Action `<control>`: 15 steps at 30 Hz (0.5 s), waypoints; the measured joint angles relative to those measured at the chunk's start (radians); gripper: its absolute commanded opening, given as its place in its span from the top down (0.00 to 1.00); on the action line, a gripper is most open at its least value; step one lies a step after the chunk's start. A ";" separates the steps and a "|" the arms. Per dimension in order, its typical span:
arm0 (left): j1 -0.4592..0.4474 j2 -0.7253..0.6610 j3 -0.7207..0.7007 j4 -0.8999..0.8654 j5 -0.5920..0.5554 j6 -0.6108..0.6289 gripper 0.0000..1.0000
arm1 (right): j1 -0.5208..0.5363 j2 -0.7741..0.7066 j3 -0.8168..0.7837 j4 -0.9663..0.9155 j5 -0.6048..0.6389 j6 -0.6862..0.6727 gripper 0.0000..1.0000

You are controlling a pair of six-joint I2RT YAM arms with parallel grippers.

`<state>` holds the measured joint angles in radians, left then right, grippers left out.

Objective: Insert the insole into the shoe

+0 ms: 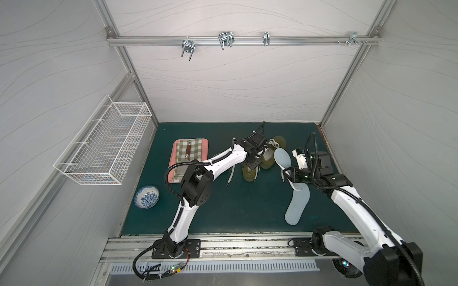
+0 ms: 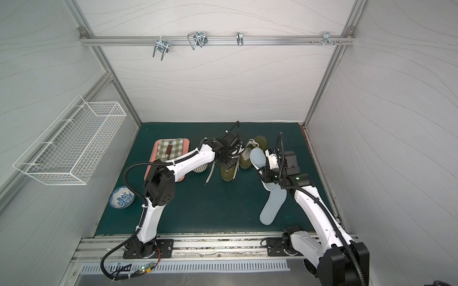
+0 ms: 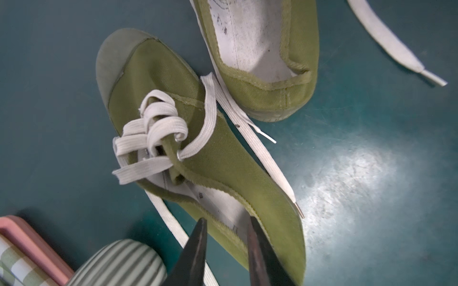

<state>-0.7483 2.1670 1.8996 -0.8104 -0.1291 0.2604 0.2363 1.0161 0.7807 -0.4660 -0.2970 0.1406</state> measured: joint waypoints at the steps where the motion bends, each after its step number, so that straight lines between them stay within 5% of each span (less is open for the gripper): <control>1: 0.003 0.002 0.000 0.005 -0.002 0.013 0.70 | -0.002 0.000 0.000 0.000 0.000 -0.001 0.61; 15: 0.051 0.009 0.002 0.066 -0.005 0.149 0.73 | -0.014 0.000 0.001 -0.016 -0.005 -0.003 0.61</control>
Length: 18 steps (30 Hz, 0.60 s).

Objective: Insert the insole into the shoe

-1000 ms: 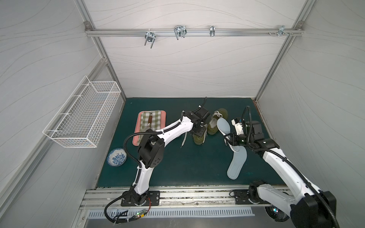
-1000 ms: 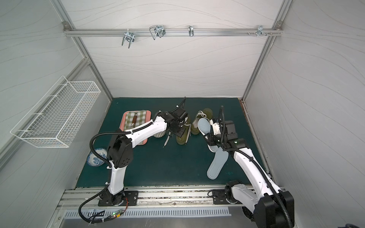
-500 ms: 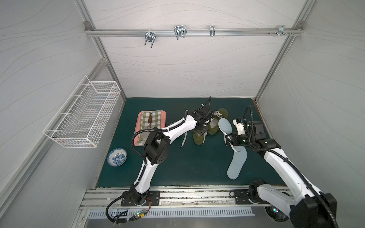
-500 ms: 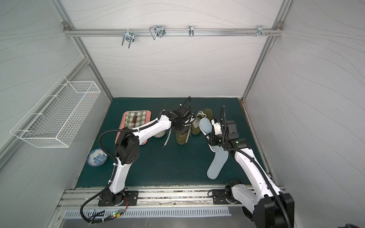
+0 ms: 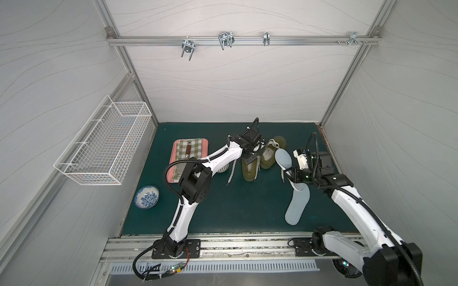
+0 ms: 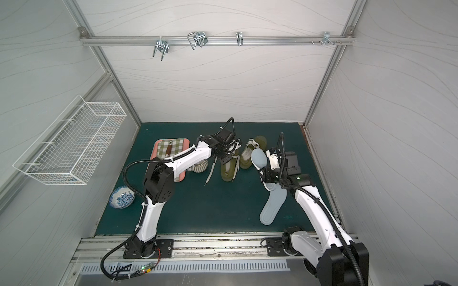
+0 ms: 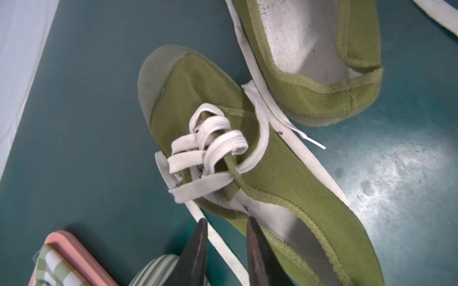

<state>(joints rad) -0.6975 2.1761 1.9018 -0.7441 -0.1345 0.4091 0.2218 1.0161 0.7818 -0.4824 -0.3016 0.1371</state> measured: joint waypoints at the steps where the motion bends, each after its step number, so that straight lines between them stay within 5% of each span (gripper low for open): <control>1: 0.000 0.002 0.000 0.004 0.000 0.004 0.73 | 0.000 0.000 0.002 -0.002 0.000 0.000 0.61; 18: -0.001 0.054 0.000 0.047 -0.039 0.066 0.74 | -0.008 0.000 0.017 -0.009 -0.006 -0.006 0.61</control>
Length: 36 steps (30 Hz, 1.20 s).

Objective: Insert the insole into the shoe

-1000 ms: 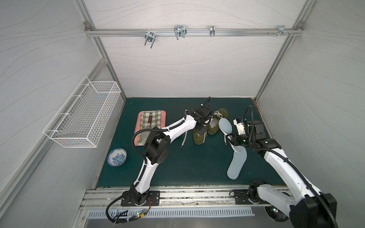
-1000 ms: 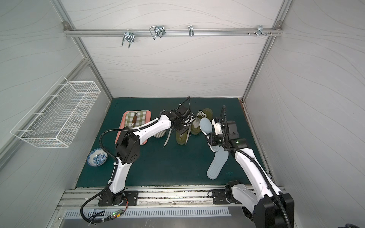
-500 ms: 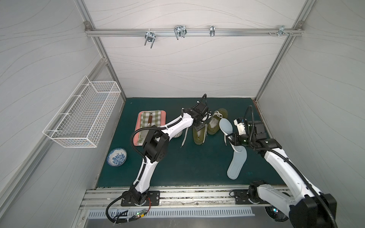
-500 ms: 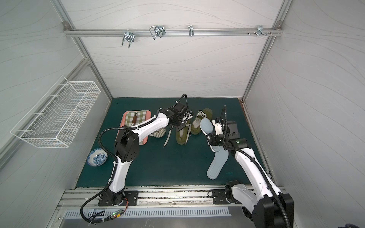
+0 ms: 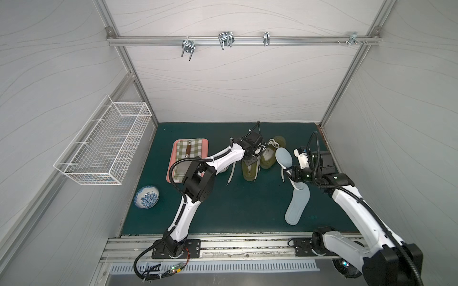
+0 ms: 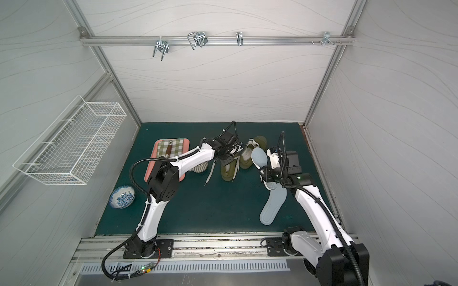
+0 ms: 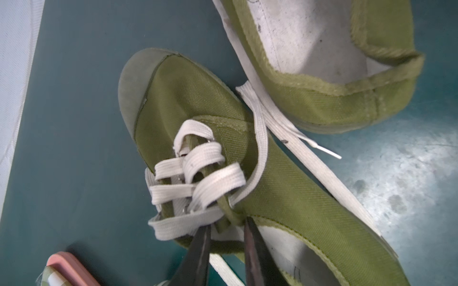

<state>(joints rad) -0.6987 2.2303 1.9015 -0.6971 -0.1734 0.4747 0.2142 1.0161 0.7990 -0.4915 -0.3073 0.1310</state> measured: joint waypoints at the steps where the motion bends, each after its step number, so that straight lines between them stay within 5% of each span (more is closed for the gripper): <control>1: 0.000 0.000 0.000 0.002 -0.003 0.003 0.74 | 0.000 0.000 0.000 0.000 -0.001 0.000 0.61; 36: -0.010 -0.025 -0.112 0.090 -0.089 0.113 0.72 | -0.006 0.025 0.000 -0.002 -0.016 0.000 0.60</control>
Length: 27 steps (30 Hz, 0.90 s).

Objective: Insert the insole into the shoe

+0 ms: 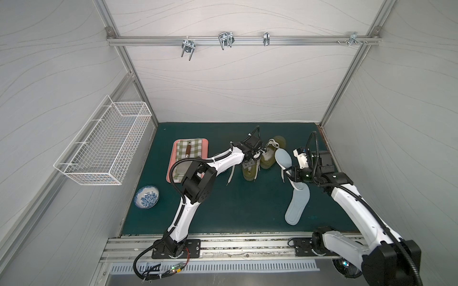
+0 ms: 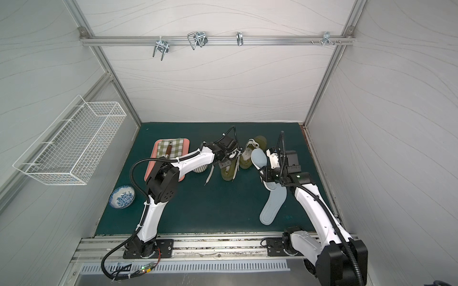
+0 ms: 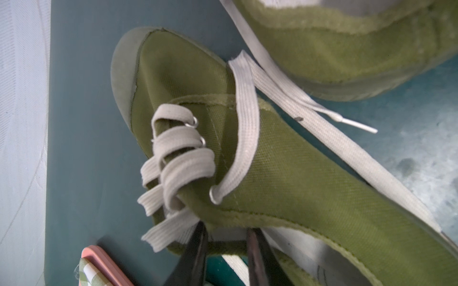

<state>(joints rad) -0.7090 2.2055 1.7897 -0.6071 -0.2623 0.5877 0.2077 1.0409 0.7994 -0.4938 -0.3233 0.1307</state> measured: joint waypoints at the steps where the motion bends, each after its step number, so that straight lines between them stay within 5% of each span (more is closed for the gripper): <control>1: -0.001 0.000 0.000 0.004 0.000 -0.004 0.72 | 0.000 0.000 0.000 0.000 0.000 0.000 0.60; 13: -0.003 0.002 0.026 0.034 0.003 -0.061 0.79 | 0.000 0.000 0.000 0.000 0.000 0.000 0.60; 21: -0.003 0.002 0.041 0.043 -0.009 -0.079 1.00 | 0.000 0.000 0.000 -0.001 -0.001 0.000 0.60; 27: -0.003 0.002 0.058 0.012 -0.013 -0.087 1.00 | 0.000 0.000 0.000 -0.001 -0.003 0.000 0.60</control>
<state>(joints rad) -0.7116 2.2074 1.8477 -0.5953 -0.2749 0.5003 0.2077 1.0409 0.7994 -0.4946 -0.3267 0.1303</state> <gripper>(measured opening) 0.052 0.395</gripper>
